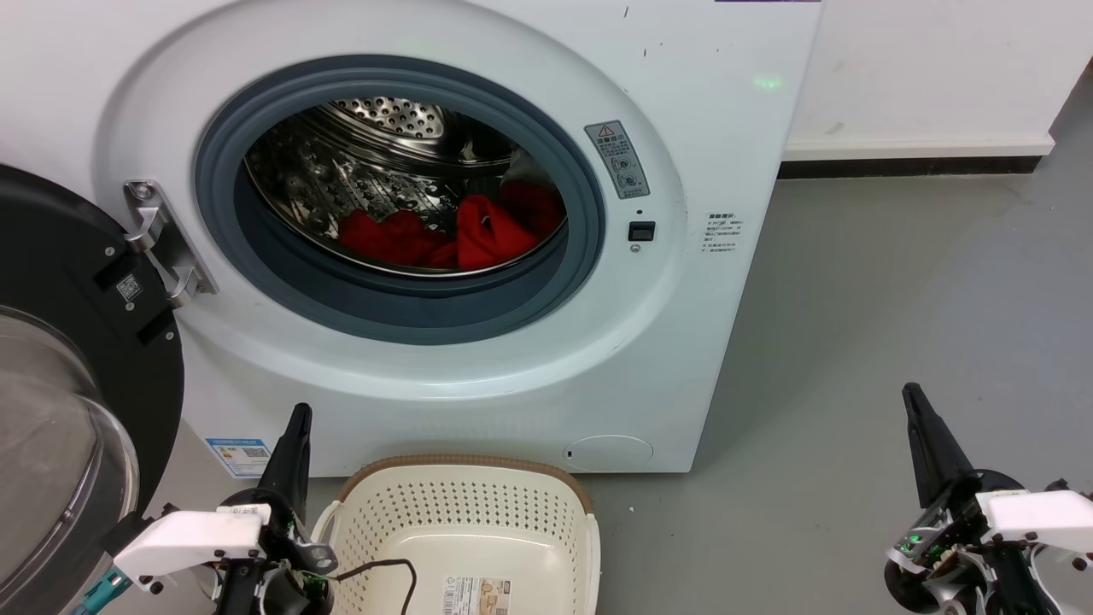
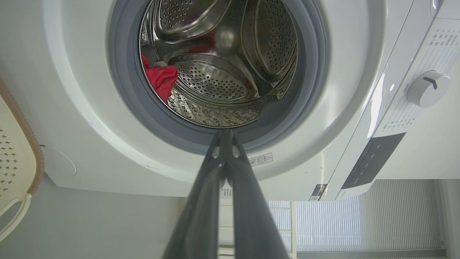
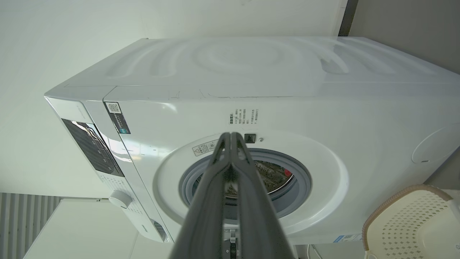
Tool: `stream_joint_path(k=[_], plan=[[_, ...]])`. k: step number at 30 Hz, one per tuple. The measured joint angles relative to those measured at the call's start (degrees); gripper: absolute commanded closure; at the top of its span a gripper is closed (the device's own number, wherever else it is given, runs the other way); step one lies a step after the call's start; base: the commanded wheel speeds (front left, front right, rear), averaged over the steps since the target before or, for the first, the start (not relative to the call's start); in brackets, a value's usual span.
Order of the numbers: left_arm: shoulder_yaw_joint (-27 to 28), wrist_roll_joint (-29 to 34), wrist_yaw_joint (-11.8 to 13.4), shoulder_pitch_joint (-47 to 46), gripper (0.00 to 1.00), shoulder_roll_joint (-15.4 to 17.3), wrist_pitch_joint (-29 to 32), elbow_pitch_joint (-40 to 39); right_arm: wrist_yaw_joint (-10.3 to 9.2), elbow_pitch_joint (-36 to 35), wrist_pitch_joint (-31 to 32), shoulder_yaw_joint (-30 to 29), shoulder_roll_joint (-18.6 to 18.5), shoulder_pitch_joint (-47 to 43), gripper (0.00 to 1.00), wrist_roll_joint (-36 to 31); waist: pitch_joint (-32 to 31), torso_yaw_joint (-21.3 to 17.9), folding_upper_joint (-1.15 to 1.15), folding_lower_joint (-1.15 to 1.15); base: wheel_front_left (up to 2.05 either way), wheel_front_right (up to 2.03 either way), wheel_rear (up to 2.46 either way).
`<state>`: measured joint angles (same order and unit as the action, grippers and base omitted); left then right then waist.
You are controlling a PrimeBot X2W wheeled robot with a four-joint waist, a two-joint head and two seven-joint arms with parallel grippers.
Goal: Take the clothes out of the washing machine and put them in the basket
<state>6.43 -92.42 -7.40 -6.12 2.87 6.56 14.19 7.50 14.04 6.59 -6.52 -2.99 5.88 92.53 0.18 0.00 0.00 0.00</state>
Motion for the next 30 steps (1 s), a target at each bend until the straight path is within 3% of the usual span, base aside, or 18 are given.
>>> stream_joint_path(k=[30], plan=[[0.0,0.0,0.0,0.0,1.00,0.0,0.0,0.0,0.00,0.0,0.0,0.0,0.0,0.0,1.00,0.0,0.0,0.0,0.00,0.00,0.00,0.00,0.00]])
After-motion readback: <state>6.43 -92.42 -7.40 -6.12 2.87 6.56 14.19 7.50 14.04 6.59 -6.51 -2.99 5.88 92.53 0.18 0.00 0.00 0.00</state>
